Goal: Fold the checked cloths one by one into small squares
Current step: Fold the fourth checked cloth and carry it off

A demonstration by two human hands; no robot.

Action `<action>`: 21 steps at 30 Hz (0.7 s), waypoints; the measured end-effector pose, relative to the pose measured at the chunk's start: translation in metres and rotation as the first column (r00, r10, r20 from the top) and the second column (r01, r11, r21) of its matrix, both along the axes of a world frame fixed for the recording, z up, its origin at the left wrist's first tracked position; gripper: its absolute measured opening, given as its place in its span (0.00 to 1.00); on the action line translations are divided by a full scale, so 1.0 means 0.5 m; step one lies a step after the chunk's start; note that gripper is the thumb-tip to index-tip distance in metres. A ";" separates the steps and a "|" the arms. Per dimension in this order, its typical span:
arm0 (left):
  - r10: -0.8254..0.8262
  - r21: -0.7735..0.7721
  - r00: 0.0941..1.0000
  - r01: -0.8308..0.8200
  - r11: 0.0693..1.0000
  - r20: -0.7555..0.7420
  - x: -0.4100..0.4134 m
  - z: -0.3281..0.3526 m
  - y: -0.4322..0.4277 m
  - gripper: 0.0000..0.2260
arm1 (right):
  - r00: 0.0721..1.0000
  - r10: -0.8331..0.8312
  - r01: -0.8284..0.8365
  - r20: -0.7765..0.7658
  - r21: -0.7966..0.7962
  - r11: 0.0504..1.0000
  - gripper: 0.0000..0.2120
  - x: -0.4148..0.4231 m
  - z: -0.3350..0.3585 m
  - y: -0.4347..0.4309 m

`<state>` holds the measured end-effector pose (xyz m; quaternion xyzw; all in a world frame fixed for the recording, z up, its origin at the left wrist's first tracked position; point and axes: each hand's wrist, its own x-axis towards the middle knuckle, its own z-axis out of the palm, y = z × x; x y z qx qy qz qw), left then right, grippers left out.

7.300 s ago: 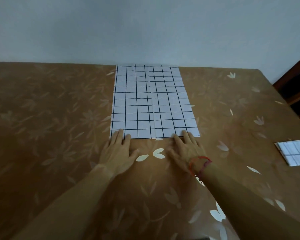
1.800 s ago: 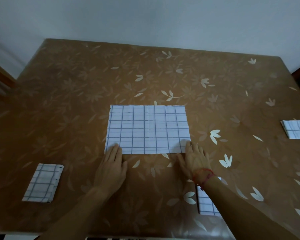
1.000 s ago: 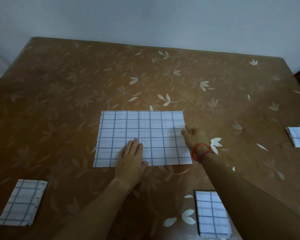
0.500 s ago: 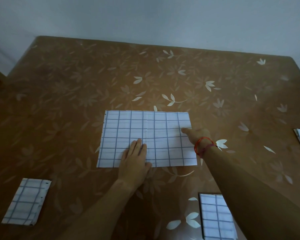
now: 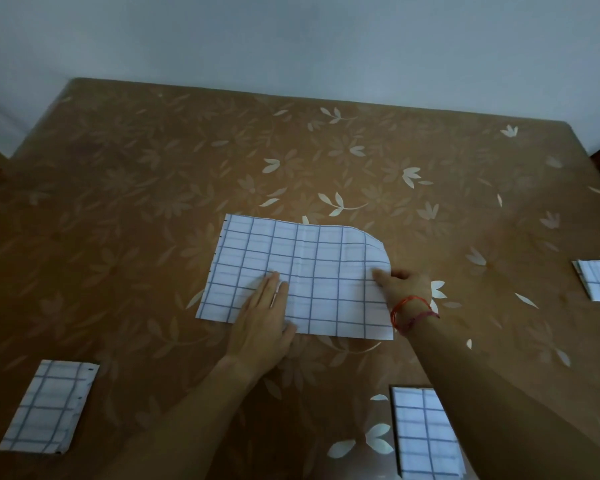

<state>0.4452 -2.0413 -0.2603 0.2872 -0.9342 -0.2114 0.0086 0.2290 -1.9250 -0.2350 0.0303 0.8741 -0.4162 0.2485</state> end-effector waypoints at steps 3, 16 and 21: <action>-0.042 0.011 0.999 0.042 0.999 -0.012 0.005 0.010 0.010 0.34 | 0.996 -0.086 0.087 0.025 -0.038 0.995 0.11 0.030 0.008 0.015; -0.018 -0.023 0.987 0.022 0.999 0.159 0.057 -0.006 0.066 0.31 | 0.857 -0.052 0.277 0.512 -0.373 0.885 0.07 0.163 0.030 0.052; -0.001 0.074 0.996 -0.006 0.997 0.087 0.086 0.002 0.074 0.29 | 0.843 0.052 0.158 0.535 -0.339 0.927 0.13 0.183 0.037 0.099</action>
